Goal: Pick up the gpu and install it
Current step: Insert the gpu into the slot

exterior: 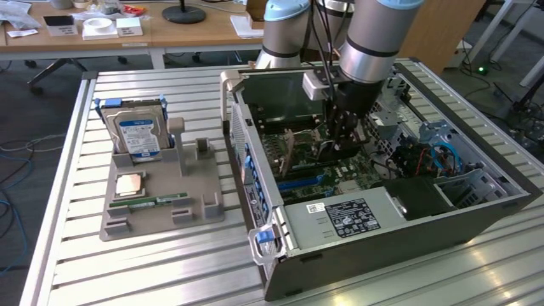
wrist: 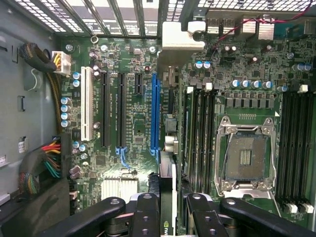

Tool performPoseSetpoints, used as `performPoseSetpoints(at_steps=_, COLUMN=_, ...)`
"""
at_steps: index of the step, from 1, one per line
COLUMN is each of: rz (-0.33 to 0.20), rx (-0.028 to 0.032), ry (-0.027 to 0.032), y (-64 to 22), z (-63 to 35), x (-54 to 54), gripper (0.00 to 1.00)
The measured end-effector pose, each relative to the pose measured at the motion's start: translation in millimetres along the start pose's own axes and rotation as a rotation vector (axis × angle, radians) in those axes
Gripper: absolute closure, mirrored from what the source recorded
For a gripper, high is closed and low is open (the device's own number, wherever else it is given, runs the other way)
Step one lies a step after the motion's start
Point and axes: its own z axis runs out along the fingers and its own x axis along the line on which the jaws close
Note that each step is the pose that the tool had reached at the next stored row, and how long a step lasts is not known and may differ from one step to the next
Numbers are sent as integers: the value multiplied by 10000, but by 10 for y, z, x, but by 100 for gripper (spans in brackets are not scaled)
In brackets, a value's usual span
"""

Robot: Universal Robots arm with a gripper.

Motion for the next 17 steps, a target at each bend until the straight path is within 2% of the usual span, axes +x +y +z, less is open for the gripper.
performPoseSetpoints(at_steps=17, rz=-1, rx=0, ry=2, y=3, z=46, x=8, gripper=74)
